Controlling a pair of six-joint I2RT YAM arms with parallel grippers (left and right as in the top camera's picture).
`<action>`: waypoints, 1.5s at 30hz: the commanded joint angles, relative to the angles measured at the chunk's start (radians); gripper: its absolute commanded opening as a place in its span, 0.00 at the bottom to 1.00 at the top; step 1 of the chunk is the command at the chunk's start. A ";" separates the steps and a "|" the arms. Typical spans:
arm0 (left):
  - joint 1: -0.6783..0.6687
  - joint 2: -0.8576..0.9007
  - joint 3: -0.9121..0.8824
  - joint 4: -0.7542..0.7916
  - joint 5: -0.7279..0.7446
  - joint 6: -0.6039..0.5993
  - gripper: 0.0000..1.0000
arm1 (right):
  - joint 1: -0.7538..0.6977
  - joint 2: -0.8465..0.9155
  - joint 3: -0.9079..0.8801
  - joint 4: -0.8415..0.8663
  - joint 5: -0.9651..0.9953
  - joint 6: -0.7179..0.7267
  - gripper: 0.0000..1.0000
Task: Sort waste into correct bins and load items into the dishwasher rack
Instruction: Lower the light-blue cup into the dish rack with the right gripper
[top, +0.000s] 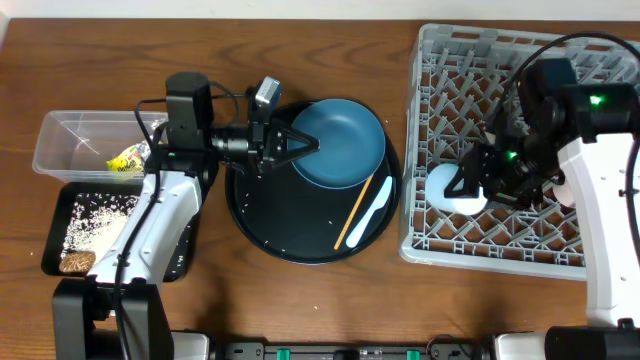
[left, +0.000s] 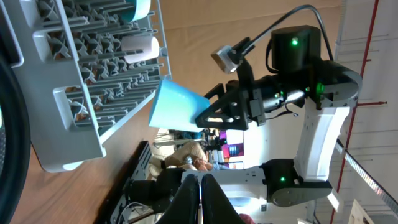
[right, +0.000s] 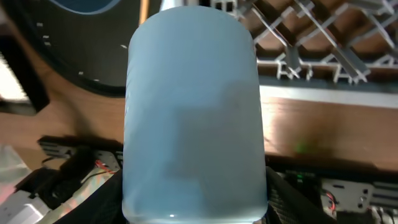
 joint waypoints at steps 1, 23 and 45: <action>0.004 0.000 -0.018 0.000 0.023 0.040 0.06 | -0.006 -0.010 -0.036 0.000 0.054 0.029 0.01; 0.004 0.000 -0.018 0.000 0.025 0.040 0.06 | -0.005 0.028 -0.153 0.131 0.115 0.077 0.01; 0.004 0.000 -0.018 0.000 0.025 0.040 0.06 | 0.008 0.029 -0.264 0.266 0.115 0.077 0.01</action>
